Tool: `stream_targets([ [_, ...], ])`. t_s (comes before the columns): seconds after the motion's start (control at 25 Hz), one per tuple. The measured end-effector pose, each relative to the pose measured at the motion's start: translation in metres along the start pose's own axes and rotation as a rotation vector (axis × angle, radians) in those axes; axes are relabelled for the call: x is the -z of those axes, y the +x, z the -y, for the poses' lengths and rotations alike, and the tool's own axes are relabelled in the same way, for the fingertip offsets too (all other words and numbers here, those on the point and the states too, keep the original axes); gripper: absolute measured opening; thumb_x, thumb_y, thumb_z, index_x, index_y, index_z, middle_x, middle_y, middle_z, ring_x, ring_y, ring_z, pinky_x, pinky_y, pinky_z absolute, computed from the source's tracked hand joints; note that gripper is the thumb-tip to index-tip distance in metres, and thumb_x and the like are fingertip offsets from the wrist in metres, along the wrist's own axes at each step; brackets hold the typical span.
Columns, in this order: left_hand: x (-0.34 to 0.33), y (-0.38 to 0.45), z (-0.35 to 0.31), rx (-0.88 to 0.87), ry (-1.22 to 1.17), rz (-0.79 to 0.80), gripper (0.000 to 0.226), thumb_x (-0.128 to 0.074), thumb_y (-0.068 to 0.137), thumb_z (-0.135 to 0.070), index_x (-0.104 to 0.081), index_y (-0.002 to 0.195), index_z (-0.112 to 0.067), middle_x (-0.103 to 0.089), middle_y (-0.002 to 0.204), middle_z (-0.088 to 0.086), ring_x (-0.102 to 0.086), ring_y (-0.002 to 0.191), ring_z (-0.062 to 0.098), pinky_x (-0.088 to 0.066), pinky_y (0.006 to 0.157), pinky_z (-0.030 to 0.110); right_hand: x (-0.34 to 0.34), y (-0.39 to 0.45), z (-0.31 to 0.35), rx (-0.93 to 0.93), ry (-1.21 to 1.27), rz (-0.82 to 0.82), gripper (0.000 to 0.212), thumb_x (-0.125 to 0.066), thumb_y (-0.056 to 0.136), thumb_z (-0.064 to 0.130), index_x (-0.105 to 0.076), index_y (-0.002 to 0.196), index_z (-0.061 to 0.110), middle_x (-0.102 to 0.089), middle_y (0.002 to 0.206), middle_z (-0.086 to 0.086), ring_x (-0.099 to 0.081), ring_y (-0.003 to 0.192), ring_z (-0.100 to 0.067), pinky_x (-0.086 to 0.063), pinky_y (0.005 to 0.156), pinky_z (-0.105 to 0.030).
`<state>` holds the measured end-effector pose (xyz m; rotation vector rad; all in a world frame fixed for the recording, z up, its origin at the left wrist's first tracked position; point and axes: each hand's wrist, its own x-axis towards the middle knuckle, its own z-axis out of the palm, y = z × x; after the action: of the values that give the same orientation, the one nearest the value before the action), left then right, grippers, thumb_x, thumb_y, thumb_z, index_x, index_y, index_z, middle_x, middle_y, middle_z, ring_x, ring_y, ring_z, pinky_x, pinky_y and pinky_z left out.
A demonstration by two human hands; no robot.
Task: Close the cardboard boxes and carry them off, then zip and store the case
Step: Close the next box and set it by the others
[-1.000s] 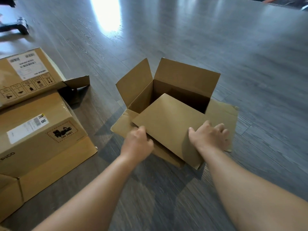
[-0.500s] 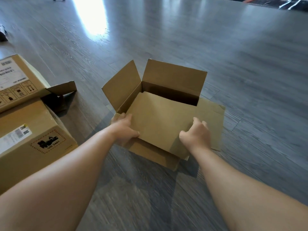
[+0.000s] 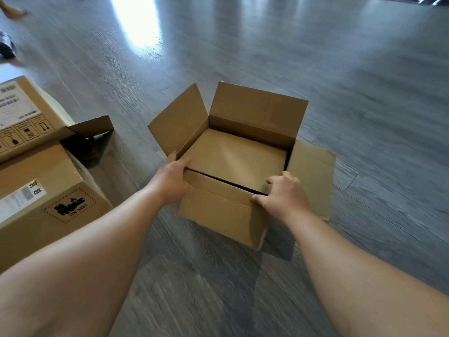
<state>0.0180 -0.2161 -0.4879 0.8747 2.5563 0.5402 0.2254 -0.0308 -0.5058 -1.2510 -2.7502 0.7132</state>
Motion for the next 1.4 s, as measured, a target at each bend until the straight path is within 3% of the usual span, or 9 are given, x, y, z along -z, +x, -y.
stream_targets([
  [0.16,-0.004,0.006,-0.006,0.027,0.242,0.057,0.056,-0.062,0.094,-0.034,-0.042,0.143,-0.018,-0.04,0.148,0.004,-0.035,0.14,0.03,-0.036,0.11,0.052,-0.009,0.0,0.001,-0.028,-0.045,-0.074,0.06,-0.076,0.081,0.059,-0.068,0.121,0.016,-0.058,0.131,-0.006,-0.049,0.126,-0.027,-0.049,0.098,-0.042],
  [0.28,0.003,0.006,0.001,-0.027,0.519,0.068,0.048,-0.047,0.097,-0.047,-0.045,0.139,-0.026,-0.045,0.145,-0.004,-0.032,0.137,0.028,-0.033,0.104,0.053,-0.013,0.0,0.001,-0.024,-0.032,-0.09,0.058,-0.075,0.083,0.057,-0.069,0.121,0.014,-0.056,0.14,-0.008,-0.046,0.136,-0.03,-0.048,0.106,-0.046],
  [0.48,0.003,-0.028,0.024,-0.023,0.47,-0.06,0.027,-0.041,0.097,-0.05,-0.059,0.097,-0.03,-0.061,0.111,-0.004,-0.045,0.112,0.023,-0.036,0.096,0.048,-0.019,0.001,0.003,0.026,-0.011,-0.065,0.05,-0.071,0.089,0.047,-0.067,0.13,0.018,-0.045,0.155,-0.007,-0.035,0.147,-0.03,-0.037,0.116,-0.051],
  [0.72,-0.01,-0.09,0.068,0.027,0.284,-0.23,0.026,-0.047,0.097,-0.049,-0.065,0.094,-0.031,-0.055,0.099,-0.009,-0.043,0.105,0.018,-0.043,0.091,0.052,-0.028,-0.01,0.01,0.05,0.161,-0.16,0.041,-0.072,0.09,0.031,-0.069,0.125,0.011,-0.059,0.141,-0.008,-0.048,0.134,-0.028,-0.046,0.104,-0.042],
  [0.88,-0.018,-0.113,0.083,0.078,0.161,-0.45,0.022,-0.061,0.093,-0.038,-0.065,0.09,-0.017,-0.046,0.097,0.002,-0.043,0.094,0.022,-0.052,0.075,0.041,-0.029,-0.012,0.015,-0.247,0.203,-0.37,0.045,-0.079,0.083,0.025,-0.067,0.122,0.008,-0.055,0.13,-0.018,-0.053,0.115,-0.036,-0.038,0.076,-0.03],
  [0.96,-0.022,-0.121,0.089,0.17,0.127,-0.487,0.025,-0.06,0.093,-0.042,-0.062,0.091,-0.017,-0.048,0.096,0.002,-0.048,0.092,0.024,-0.052,0.074,0.042,-0.022,-0.005,0.014,-0.513,0.398,-0.407,0.06,-0.08,0.077,0.018,-0.057,0.132,0.01,-0.046,0.138,-0.021,-0.053,0.117,-0.04,-0.046,0.076,-0.035],
  [1.04,-0.022,-0.123,0.092,0.242,0.122,-0.468,0.033,-0.059,0.093,-0.046,-0.064,0.094,-0.013,-0.056,0.098,0.005,-0.055,0.094,0.026,-0.052,0.076,0.043,-0.016,0.001,0.014,-0.579,0.53,-0.395,0.063,-0.074,0.072,0.012,-0.052,0.132,0.008,-0.051,0.137,-0.021,-0.058,0.113,-0.042,-0.055,0.086,-0.043],
  [1.24,-0.014,-0.119,0.085,0.122,0.127,-0.513,0.027,-0.066,0.091,-0.026,-0.071,0.096,-0.001,-0.06,0.131,0.018,-0.059,0.115,0.034,-0.055,0.09,0.047,-0.013,-0.011,0.033,-0.195,0.353,-0.482,0.071,-0.066,0.083,0.007,-0.04,0.148,0.0,-0.037,0.153,-0.026,-0.05,0.129,-0.042,-0.046,0.101,-0.04],
  [1.4,-0.009,-0.116,0.069,-0.045,0.05,-0.555,0.015,-0.066,0.089,-0.011,-0.07,0.078,-0.002,-0.062,0.131,0.021,-0.061,0.119,0.034,-0.057,0.091,0.045,-0.01,-0.021,0.053,0.095,0.37,-0.446,0.068,-0.063,0.088,0.003,-0.04,0.152,0.002,-0.032,0.16,-0.023,-0.034,0.147,-0.033,-0.024,0.107,-0.021],
])
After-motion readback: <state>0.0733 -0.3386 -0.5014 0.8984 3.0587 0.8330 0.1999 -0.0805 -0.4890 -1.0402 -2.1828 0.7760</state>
